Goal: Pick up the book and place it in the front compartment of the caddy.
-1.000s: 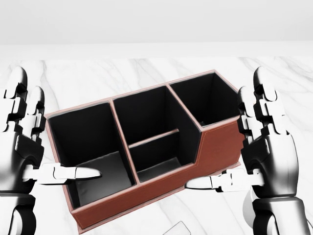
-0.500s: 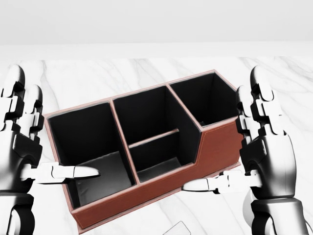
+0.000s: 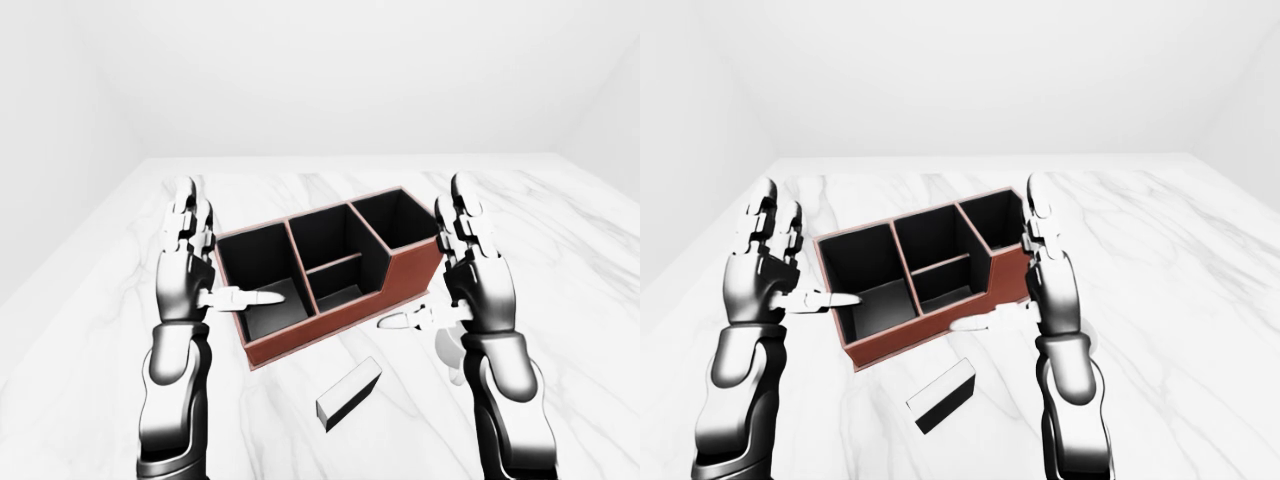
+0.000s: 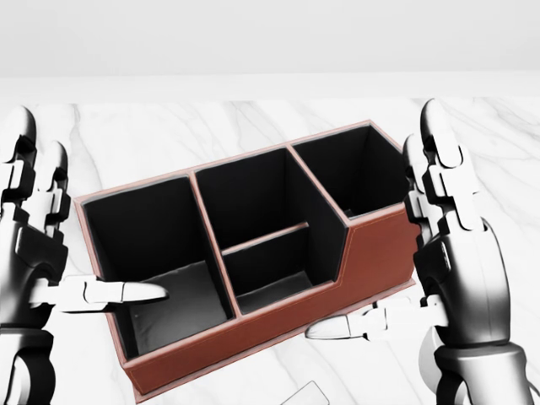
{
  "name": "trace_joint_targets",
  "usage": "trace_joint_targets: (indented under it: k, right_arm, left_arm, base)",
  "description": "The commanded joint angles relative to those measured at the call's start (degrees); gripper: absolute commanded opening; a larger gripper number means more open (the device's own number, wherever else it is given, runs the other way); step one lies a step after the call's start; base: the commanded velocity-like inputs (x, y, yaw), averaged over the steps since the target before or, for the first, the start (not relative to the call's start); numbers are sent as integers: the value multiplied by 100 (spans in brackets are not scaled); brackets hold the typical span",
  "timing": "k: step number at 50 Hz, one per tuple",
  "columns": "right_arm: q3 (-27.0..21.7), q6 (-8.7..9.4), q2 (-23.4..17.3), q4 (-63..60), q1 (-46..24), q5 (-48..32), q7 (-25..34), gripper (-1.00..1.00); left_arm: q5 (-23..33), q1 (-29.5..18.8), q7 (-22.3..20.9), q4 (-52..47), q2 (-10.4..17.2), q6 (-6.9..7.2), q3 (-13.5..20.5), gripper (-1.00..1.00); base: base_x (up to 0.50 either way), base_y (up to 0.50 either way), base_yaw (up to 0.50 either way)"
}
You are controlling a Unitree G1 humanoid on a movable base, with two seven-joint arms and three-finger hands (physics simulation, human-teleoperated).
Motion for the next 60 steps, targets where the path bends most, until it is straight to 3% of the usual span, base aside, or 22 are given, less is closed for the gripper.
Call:
trace_joint_targets:
  k: [1,26,47,60]
  right_arm:
    - [112,0,-17,-306,12,-467,171,100]
    - [610,0,2,-947,132,-1291,661,100]
    - [931,0,-102,-1401,171,-2651,1515,100]
    - [826,0,-105,-1539,139,-3381,2039,100]
  left_arm:
    - [-27,-47,-3,-9,35,0,44,100]
    - [-157,-308,22,111,207,0,261,100]
    - [-261,-502,64,261,353,0,425,100]
    - [-286,-532,91,306,392,0,448,100]
  base:
    - [0,0,0]
    - [0,0,0]
    - [0,0,0]
    - [0,0,0]
